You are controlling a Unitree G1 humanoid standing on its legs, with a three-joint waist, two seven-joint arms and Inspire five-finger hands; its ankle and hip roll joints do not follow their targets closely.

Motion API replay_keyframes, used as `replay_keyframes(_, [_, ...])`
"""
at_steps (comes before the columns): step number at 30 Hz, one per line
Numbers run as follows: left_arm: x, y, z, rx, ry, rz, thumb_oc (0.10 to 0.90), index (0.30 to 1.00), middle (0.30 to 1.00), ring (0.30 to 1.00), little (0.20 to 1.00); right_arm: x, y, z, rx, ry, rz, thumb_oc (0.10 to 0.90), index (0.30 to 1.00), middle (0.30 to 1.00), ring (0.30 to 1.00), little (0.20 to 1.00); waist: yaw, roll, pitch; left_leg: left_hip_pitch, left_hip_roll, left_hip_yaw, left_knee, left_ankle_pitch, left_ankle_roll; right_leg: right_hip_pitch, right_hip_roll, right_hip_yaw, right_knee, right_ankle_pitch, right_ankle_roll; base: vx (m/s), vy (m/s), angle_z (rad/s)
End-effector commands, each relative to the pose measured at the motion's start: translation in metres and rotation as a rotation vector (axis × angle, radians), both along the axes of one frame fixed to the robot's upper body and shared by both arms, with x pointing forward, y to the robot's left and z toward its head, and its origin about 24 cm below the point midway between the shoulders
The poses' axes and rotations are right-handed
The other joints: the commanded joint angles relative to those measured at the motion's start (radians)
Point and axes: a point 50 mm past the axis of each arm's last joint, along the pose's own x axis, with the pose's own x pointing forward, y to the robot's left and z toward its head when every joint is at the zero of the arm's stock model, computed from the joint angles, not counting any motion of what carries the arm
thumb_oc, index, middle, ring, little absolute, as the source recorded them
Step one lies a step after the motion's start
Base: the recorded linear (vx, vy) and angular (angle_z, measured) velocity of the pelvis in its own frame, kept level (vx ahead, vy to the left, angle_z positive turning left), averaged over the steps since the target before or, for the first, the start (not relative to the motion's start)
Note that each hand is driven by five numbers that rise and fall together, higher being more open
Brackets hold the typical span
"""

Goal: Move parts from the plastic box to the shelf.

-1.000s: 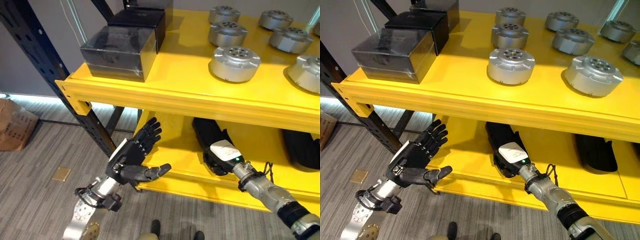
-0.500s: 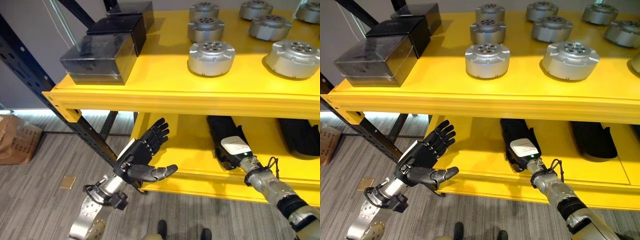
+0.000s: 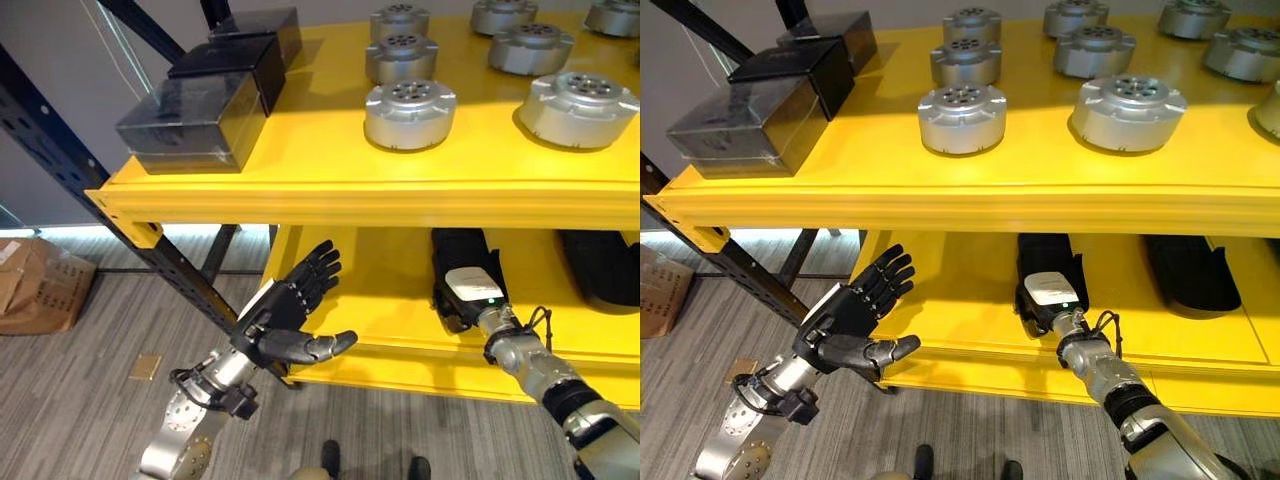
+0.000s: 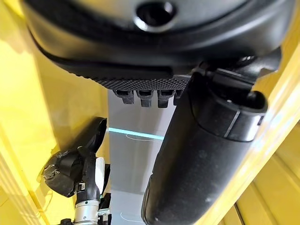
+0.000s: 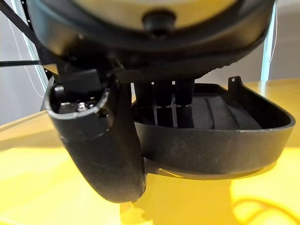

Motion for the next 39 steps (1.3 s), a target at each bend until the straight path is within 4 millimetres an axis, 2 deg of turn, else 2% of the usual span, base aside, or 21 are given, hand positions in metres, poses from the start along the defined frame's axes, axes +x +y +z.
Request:
replay_keyframes(1, [0.01,-0.013,0.039,-0.147,-0.192,-0.048,0.9,1.0,1.0,1.0,1.0,0.037,0.006,0.058,-0.002,-0.182,0.019,0.4,0.3,0.3,0.3,0.3,0.03,-0.036,-0.015,-0.006,0.058,0.036,0.033,-0.005,-0.059,-0.033,-0.038,-0.013,0.051,-0.033,-0.001,0.0,0.0,0.0])
replay_keyframes(11, [0.008,-0.016,0.036,-0.174,-0.165,-0.056,0.9,1.0,1.0,1.0,1.0,0.042,0.0,0.065,-0.051,-0.19,0.02,0.4,0.3,0.3,0.3,0.3,0.044,-0.023,-0.002,-0.012,0.045,0.029,0.028,-0.002,-0.054,-0.041,-0.05,-0.025,0.056,-0.026,0.003,0.0,0.0,0.0])
replay_keyframes(18, [0.008,-0.014,0.037,-0.146,-0.175,-0.055,0.9,1.0,1.0,1.0,1.0,0.047,-0.009,0.08,-0.088,-0.209,0.008,0.4,0.3,0.3,0.3,0.3,0.052,-0.016,0.019,-0.031,0.037,0.025,0.029,0.0,-0.051,-0.065,-0.054,-0.029,0.064,-0.022,0.005,-0.02,0.003,0.0])
replay_keyframes(26, [0.009,-0.016,0.041,-0.143,-0.196,-0.074,0.9,1.0,1.0,1.0,1.0,0.048,-0.015,0.083,-0.106,-0.233,-0.012,0.4,0.3,0.3,0.3,0.3,0.061,-0.019,0.04,-0.047,0.036,0.015,0.03,0.005,-0.049,-0.078,-0.053,-0.036,0.072,-0.021,0.005,-0.02,-0.011,0.03])
replay_keyframes(27, [0.008,-0.016,0.041,-0.138,-0.197,-0.079,0.9,1.0,1.0,1.0,1.0,0.048,-0.016,0.083,-0.104,-0.235,-0.016,0.457,0.38,0.38,0.38,0.38,0.062,-0.02,0.042,-0.048,0.036,0.015,0.031,0.006,-0.049,-0.079,-0.053,-0.037,0.072,-0.02,0.005,0.0,0.0,0.0])
replay_keyframes(28, [0.008,-0.016,0.041,-0.134,-0.196,-0.08,0.9,1.0,1.0,1.0,1.0,0.048,-0.016,0.084,-0.107,-0.237,-0.017,0.488,0.424,0.424,0.424,0.424,0.062,-0.02,0.043,-0.049,0.037,0.015,0.03,0.006,-0.049,-0.079,-0.052,-0.037,0.073,-0.02,0.006,0.0,0.0,0.0])
replay_keyframes(29, [0.008,-0.017,0.041,-0.133,-0.196,-0.08,0.9,1.0,1.0,1.0,1.0,0.048,-0.016,0.084,-0.108,-0.238,-0.019,0.488,0.424,0.424,0.424,0.424,0.063,-0.021,0.044,-0.049,0.037,0.015,0.03,0.007,-0.049,-0.08,-0.052,-0.037,0.073,-0.02,0.006,0.0,0.0,0.0])
replay_keyframes(30, [0.008,-0.017,0.04,-0.134,-0.196,-0.082,0.9,1.0,1.0,1.0,1.0,0.048,-0.016,0.082,-0.11,-0.239,-0.029,0.851,0.931,0.931,0.931,0.931,0.064,-0.021,0.044,-0.051,0.038,0.015,0.03,0.007,-0.049,-0.081,-0.052,-0.038,0.073,-0.019,0.006,0.0,0.0,0.0])
replay_keyframes(31, [0.008,-0.017,0.041,-0.136,-0.197,-0.081,0.9,1.0,1.0,1.0,1.0,0.048,-0.017,0.081,-0.112,-0.24,-0.034,0.9,1.0,1.0,1.0,1.0,0.064,-0.021,0.045,-0.051,0.038,0.015,0.029,0.008,-0.049,-0.081,-0.051,-0.038,0.073,-0.019,0.006,0.0,0.0,0.0])
replay_keyframes(39, [0.009,-0.017,0.042,-0.135,-0.201,-0.09,0.9,1.0,1.0,1.0,1.0,0.047,-0.024,0.075,-0.103,-0.212,-0.099,0.9,1.0,1.0,1.0,1.0,0.064,-0.023,0.046,-0.048,0.041,0.018,0.026,0.01,-0.049,-0.076,-0.05,-0.037,0.068,-0.017,0.007,0.0,-0.006,0.02])
